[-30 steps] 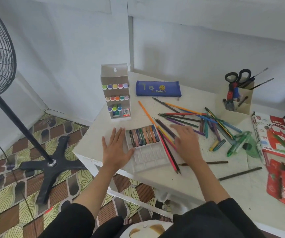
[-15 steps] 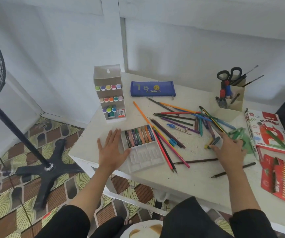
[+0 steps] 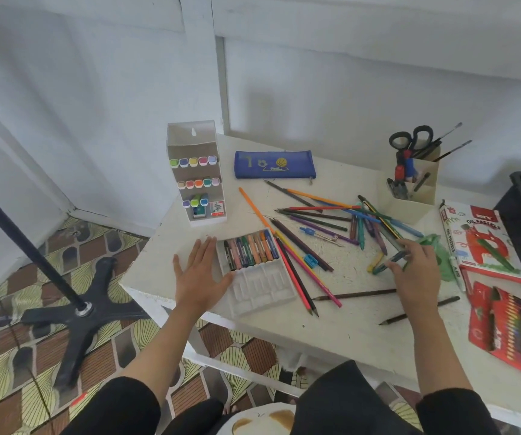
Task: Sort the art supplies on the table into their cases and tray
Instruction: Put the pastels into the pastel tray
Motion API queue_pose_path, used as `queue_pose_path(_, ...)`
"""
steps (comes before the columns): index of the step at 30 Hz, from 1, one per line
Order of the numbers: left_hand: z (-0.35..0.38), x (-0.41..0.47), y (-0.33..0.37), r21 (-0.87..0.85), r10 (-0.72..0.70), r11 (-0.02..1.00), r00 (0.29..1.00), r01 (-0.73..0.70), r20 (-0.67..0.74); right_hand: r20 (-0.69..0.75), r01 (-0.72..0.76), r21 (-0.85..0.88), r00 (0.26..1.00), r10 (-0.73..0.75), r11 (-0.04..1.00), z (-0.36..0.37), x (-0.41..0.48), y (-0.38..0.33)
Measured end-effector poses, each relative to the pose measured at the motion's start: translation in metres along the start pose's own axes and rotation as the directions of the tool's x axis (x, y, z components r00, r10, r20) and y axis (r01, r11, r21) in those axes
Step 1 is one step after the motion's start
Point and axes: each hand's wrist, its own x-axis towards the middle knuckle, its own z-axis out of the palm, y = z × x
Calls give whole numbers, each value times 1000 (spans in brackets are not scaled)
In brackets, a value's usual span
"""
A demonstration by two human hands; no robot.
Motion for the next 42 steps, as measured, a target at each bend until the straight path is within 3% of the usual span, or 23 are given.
queue_pose_path(5, 3, 1, -2, 16, 8, 1000, 1000, -8, -8, -16, -41, 215, 999, 45, 976, -9, 4, -13)
queue_pose_path(9, 6, 1, -4, -10, 21, 1000, 999, -21, -33, 10, -98, 435, 995, 104, 895, -11, 2, -39)
queue_pose_path(17, 5, 1, -4, 4, 17, 1000, 1000, -17, -11, 276, -217, 655, 960, 38, 724, 16, -19, -102)
queue_pose_path(20, 6, 2, -5, 12, 20, 1000, 1000, -19, -13, 360, -222, 723, 929, -83, 654, 30, -31, -134)
queue_pose_path(25, 5, 2, -4, -3, 20, 1000, 1000, -20, -23, 528, -63, 648, 755, -388, 759, 65, -41, -178)
queue_pose_path(28, 5, 1, -4, 2, 21, 1000, 1000, -21, -20, 576, 144, 559, 641, -507, 817, 86, -45, -196)
queue_pose_path(33, 5, 1, -4, -15, 26, 1000, 999, -27, -27, 654, 547, 315, 467, -595, 776, 106, -53, -209)
queue_pose_path(38, 6, -1, -4, -26, 40, 999, 998, -41, -41, 642, 633, 219, 480, -599, 742, 109, -62, -205)
queue_pose_path(42, 4, -1, -3, -11, 45, 999, 998, -45, -33, 590, 568, 287, 529, -610, 771, 117, -70, -193)
